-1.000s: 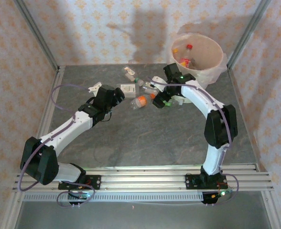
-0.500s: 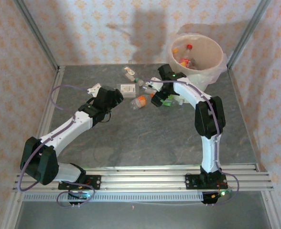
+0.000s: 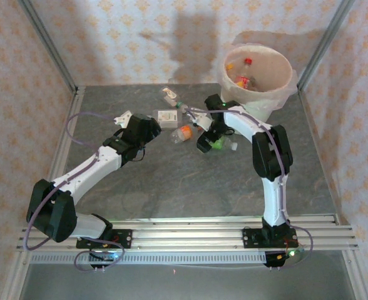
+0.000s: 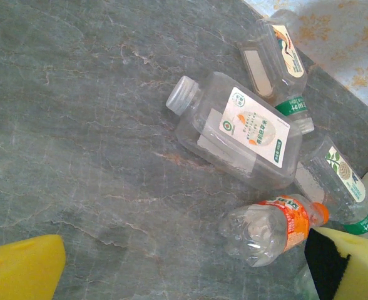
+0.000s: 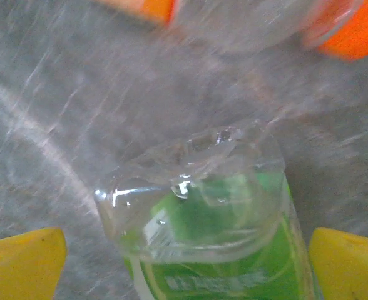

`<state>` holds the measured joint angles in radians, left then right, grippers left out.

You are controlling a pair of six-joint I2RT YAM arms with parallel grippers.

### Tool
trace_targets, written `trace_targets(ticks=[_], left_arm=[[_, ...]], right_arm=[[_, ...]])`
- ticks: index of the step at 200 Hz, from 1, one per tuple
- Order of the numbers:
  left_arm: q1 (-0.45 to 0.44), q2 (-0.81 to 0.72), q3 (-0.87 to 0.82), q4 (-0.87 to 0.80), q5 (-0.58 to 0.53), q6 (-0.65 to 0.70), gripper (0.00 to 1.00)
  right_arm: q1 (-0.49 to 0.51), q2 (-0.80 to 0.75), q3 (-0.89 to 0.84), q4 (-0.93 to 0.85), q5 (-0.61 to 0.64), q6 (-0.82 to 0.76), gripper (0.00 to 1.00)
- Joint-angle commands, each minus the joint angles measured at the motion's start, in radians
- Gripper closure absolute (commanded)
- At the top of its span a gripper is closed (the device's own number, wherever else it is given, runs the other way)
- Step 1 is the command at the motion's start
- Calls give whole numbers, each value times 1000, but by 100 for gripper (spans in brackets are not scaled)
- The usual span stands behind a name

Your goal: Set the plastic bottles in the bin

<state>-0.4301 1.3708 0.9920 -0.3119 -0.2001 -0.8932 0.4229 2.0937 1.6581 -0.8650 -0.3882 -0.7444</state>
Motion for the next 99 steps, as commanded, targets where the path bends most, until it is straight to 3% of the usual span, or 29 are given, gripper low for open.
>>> trace_targets(ticks=[1,32,60,99], left_arm=[[4,16,-5,-29,-40,-20,0],[4,38,8,-24,-30,-21,0],[4,55,22,-28,-19,-19,0],[5,57,22,-34,-28,-17,0]], right_arm=[[17,-109,-60,-68,-63,19,1],[23,-197,-195,117,22,47,1],[44,-197,-245,76,54,-81,1],[70,-198,-324,158,210,-181,1]])
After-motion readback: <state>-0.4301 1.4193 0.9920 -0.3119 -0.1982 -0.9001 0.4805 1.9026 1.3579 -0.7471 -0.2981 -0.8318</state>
